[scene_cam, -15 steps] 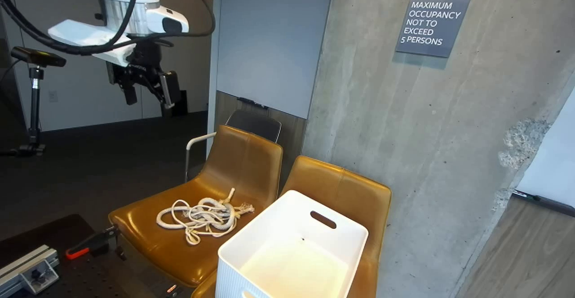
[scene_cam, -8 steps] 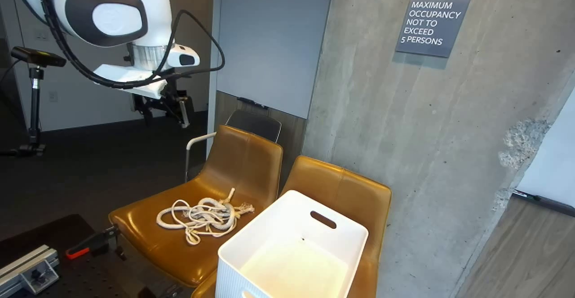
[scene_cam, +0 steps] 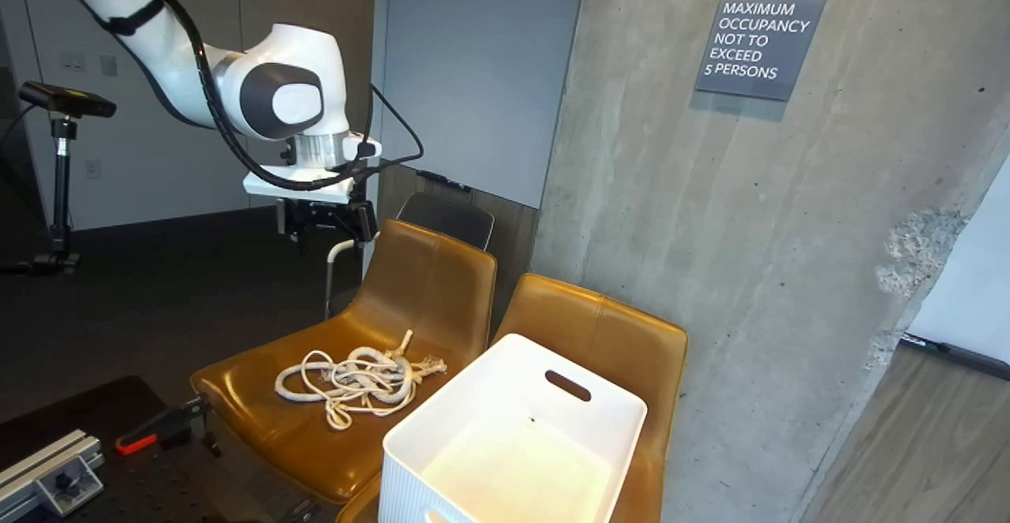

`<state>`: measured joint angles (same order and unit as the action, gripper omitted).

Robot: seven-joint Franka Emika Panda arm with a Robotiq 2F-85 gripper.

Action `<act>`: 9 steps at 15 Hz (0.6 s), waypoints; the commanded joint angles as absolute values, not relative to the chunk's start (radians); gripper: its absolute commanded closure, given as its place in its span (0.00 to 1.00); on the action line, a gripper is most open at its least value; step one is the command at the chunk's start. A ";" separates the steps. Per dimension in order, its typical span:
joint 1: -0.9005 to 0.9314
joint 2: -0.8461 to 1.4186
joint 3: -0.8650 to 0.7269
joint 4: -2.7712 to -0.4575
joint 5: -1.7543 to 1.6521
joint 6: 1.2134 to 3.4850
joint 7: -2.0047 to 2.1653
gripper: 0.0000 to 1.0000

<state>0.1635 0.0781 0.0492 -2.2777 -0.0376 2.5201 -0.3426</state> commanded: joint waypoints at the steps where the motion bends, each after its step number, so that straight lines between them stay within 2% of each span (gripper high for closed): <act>1: 0.139 0.285 0.070 -2.095 -0.104 2.516 -0.326 0.00; 9: 0.123 0.661 0.059 -1.780 -0.173 2.520 -0.336 0.00</act>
